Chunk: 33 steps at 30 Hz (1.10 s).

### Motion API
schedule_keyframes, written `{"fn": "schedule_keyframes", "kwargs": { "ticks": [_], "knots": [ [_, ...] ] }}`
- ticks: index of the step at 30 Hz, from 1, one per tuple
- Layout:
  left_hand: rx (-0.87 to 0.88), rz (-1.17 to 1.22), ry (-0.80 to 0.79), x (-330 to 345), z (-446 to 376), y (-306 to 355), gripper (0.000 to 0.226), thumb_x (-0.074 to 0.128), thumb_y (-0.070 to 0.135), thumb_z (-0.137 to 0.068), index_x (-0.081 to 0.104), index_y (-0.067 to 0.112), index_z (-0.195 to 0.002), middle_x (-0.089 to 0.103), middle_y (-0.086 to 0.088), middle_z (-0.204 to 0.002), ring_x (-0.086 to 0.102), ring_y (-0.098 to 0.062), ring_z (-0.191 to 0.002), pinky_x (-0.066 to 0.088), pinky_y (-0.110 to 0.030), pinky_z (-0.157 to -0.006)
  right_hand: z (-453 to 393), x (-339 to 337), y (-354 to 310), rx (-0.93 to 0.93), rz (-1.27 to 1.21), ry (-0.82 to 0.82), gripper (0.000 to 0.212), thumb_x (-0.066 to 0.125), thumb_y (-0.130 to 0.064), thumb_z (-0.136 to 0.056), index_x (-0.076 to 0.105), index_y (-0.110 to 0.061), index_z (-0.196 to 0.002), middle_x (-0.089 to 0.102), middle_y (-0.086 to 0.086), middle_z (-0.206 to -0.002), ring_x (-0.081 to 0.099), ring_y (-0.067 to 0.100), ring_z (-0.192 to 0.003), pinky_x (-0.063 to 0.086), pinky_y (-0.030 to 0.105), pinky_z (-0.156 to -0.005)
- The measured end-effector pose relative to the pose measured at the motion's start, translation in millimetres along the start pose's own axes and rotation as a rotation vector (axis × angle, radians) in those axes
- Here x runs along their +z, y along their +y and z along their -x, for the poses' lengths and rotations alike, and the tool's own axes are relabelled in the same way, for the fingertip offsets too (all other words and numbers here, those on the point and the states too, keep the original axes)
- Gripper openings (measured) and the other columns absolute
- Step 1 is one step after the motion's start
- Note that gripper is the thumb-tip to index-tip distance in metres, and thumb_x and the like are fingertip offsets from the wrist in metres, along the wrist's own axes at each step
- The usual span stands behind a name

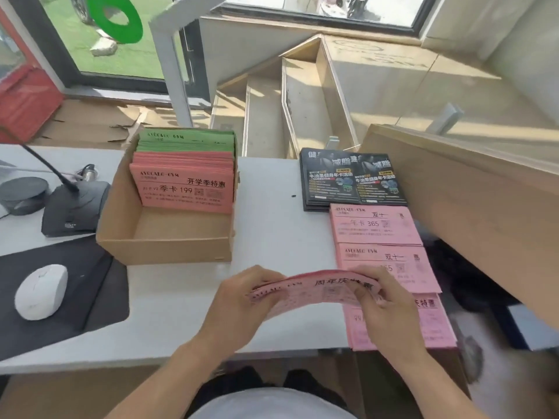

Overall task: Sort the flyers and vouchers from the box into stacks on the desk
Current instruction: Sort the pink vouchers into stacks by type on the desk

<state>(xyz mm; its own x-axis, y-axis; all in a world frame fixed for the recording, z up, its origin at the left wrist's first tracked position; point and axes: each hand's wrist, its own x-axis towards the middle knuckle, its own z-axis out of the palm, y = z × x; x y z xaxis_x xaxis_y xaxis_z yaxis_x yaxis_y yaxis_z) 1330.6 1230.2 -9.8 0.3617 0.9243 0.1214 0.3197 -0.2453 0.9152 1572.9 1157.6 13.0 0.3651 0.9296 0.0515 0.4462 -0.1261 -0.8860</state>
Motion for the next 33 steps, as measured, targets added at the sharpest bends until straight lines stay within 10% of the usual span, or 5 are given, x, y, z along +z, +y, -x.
{"fn": "schedule_keyframes", "kwargs": {
  "ticks": [19, 23, 29, 33],
  "knots": [
    [-0.422, -0.077, -0.109, 185, 8, 33, 0.053, 0.066, 0.023, -0.096, 0.041, 0.039, -0.140, 0.063, 0.015, -0.102, 0.067, -0.004, -0.086, 0.056, -0.015, -0.056, 8, -127, 119, 0.316, 0.100, 0.075, 0.052, 0.073, -0.028, -0.091, 0.045, -0.040, -0.133, 0.064, -0.018, -0.105, 0.067, -0.002, -0.089, 0.050, 0.015, -0.056],
    [-0.480, -0.084, -0.084, 185, 8, 28, 0.070, 0.074, 0.021, -0.091, 0.035, 0.031, -0.149, 0.057, 0.012, -0.122, 0.064, -0.006, -0.092, 0.053, -0.015, -0.057, 7, -120, 136, 0.259, 0.268, 0.123, 0.058, 0.074, -0.040, -0.088, 0.040, -0.046, -0.135, 0.052, -0.028, -0.115, 0.054, -0.001, -0.108, 0.051, 0.029, -0.088],
    [-0.404, -0.088, -0.193, 193, 39, 38, 0.109, 0.089, 0.020, -0.071, 0.018, 0.042, -0.151, 0.035, 0.019, -0.146, 0.040, -0.003, -0.133, 0.050, -0.029, -0.103, 30, -131, 143, 0.255, 0.445, -0.109, 0.045, 0.070, -0.024, -0.090, 0.049, -0.041, -0.126, 0.038, -0.018, -0.141, 0.033, 0.007, -0.135, 0.038, 0.029, -0.106],
    [-0.224, -0.282, -0.310, 212, 51, 34, 0.124, 0.078, 0.010, -0.081, -0.016, 0.053, -0.150, -0.020, 0.025, -0.160, 0.019, 0.002, -0.142, 0.039, -0.017, -0.104, 46, -126, 148, 0.237, 0.554, -0.284, 0.044, 0.072, -0.018, -0.084, 0.049, -0.042, -0.113, 0.024, -0.017, -0.153, 0.020, 0.008, -0.145, 0.033, 0.034, -0.115]
  ]
}}
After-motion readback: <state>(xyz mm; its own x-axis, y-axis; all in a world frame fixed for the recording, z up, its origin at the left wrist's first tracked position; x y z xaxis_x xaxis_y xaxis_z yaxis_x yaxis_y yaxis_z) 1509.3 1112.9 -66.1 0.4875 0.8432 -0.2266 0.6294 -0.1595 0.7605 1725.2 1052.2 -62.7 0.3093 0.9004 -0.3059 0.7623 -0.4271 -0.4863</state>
